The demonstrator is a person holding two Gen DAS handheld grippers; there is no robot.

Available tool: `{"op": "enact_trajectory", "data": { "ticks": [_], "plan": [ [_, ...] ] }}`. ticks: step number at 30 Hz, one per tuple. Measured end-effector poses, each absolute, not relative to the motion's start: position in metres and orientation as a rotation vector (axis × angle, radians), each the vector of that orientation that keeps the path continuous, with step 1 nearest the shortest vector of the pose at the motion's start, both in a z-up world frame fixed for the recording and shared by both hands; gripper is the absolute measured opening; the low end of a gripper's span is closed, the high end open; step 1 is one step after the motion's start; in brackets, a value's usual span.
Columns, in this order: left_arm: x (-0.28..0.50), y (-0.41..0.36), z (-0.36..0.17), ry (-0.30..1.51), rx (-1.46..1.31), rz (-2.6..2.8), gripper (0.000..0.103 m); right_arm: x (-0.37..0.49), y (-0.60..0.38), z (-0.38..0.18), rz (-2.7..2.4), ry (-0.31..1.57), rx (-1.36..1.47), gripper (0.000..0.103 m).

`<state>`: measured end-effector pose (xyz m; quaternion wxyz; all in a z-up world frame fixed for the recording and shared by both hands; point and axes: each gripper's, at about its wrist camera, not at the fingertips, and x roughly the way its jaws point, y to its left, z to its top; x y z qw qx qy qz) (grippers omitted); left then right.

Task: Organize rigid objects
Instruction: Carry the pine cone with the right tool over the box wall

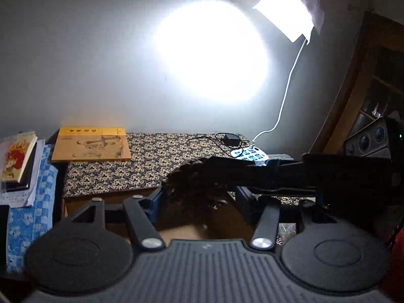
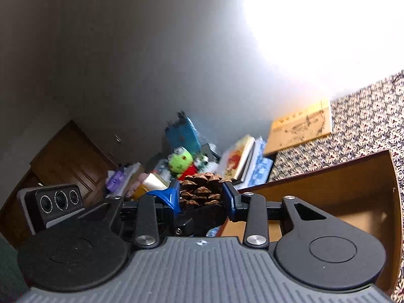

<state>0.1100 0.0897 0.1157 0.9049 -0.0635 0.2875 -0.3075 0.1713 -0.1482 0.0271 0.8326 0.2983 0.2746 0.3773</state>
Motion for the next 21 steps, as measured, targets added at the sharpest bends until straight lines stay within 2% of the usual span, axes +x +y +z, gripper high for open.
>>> {"op": "enact_trajectory", "data": {
  "ticks": [14,21],
  "plan": [
    [0.19,0.109,-0.004,0.977,-0.191,-0.438,0.051,0.283,-0.095,-0.082,0.651,1.079,0.647,0.02],
    [0.205,0.095,-0.034,1.111,0.01,-0.266,0.051,0.319,-0.073,-0.121,0.56,1.189,0.601,0.02]
  ]
}}
